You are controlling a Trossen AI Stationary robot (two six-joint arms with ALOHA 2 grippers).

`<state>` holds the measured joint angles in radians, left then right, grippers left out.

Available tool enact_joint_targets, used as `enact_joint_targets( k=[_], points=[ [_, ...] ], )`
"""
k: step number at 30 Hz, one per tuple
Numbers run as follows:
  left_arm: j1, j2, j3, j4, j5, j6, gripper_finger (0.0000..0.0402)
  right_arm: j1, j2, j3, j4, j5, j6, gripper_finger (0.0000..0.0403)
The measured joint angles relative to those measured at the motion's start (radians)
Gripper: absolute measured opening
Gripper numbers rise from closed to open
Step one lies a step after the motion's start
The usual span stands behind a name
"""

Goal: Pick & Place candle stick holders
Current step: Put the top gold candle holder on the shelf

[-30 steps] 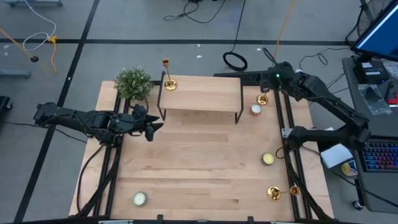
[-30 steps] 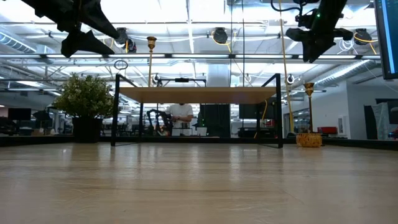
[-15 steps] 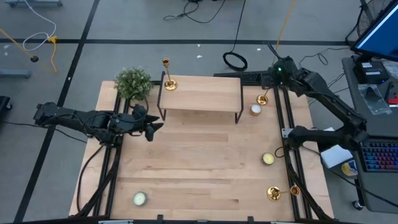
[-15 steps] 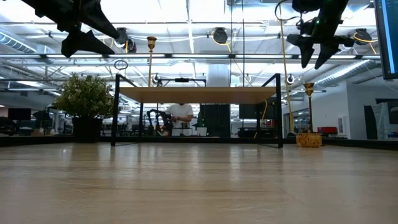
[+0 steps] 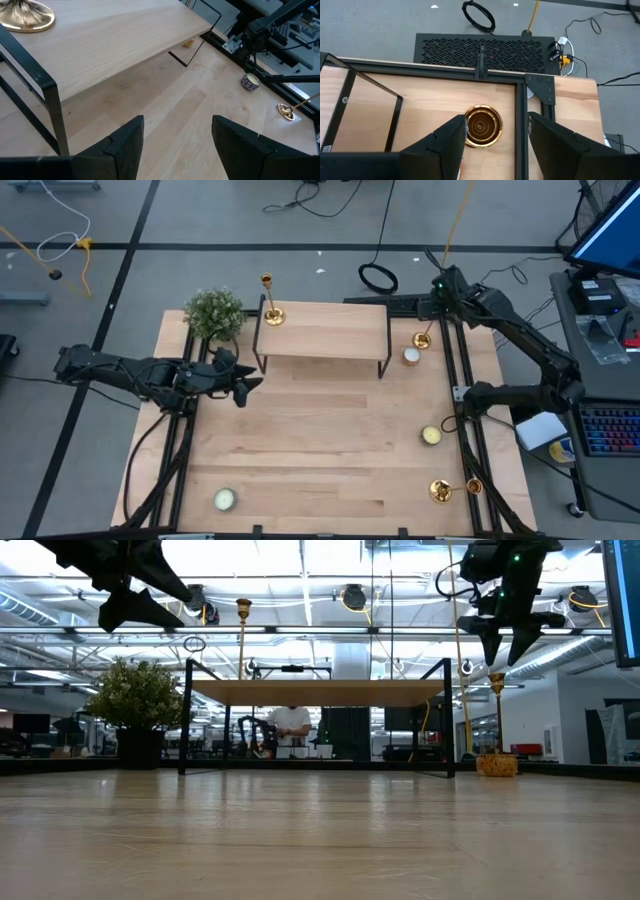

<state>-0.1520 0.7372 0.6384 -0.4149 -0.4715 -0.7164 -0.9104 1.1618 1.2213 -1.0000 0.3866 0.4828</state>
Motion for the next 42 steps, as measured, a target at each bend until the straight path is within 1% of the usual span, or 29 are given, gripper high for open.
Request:
enact_joint_targets(
  k=[11, 33, 42],
  points=[
    [0.0, 0.0, 0.0, 0.0, 0.0, 0.009, 0.0232, 0.0, 0.0, -0.015, 0.001, 0.0, -0.014, 0.0185],
    [0.0, 0.0, 0.0, -0.002, 0.0, 0.015, 0.0232, 0.0, 0.0, -0.026, 0.0, -0.012, -0.016, 0.0184],
    [0.0, 0.0, 0.0, -0.002, 0.0, 0.015, 0.0232, 0.001, 0.0, -0.067, 0.011, -0.025, -0.023, 0.0175]
  ],
)
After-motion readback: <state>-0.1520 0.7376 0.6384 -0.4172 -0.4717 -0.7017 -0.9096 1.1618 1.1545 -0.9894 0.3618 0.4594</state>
